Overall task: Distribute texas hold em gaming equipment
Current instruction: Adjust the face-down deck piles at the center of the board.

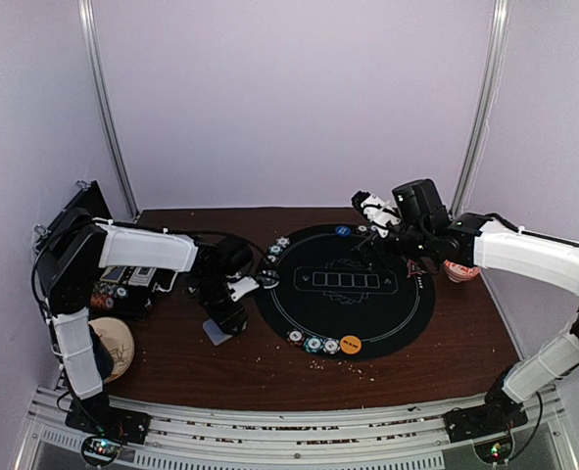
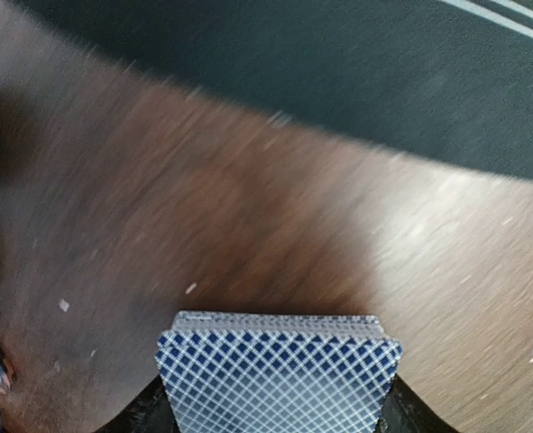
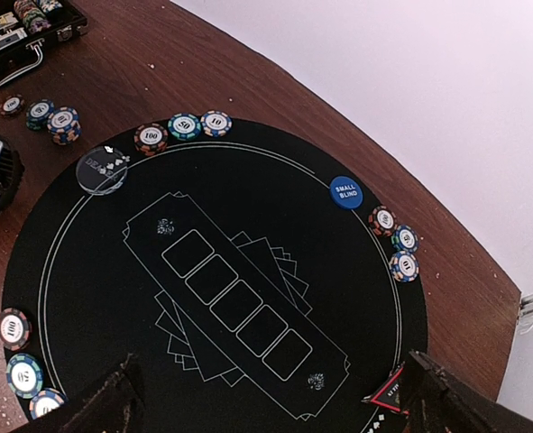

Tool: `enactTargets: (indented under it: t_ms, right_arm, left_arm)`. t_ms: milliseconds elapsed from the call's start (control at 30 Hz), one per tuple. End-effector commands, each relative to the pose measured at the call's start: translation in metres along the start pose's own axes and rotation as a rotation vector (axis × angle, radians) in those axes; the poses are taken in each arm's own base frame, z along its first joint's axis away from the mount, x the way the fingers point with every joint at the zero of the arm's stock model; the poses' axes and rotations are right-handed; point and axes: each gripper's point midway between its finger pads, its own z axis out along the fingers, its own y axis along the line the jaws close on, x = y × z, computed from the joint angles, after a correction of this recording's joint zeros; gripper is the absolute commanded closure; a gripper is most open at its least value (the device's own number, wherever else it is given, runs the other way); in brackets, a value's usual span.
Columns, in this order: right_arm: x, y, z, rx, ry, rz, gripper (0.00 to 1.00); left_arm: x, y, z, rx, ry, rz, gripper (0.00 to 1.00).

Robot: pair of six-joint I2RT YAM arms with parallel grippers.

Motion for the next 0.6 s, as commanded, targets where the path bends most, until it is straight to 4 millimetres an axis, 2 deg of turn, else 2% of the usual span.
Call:
enactTargets:
  t_ms: [0,67,233,567]
  right_arm:
    - [-0.016,-0.008,-0.013,0.029,-0.051,0.008,0.00]
    - [-0.016,-0.008,-0.013,0.031,-0.052,0.008,0.00]
    - [-0.018,-0.009,-0.015,0.035,-0.060,0.006,0.00]
    - [-0.020,-0.010,-0.018,0.038,-0.068,0.009,0.00]
  left_arm:
    - [0.007,-0.020,0.027,0.043,0.065,0.033,0.39]
    - [0.010,-0.018,0.025,0.032,0.069,0.039,0.32]
    - [0.022,-0.017,0.023,0.021,0.092,0.040,0.04]
    - [0.046,-0.014,0.027,0.014,0.140,0.040,0.02]
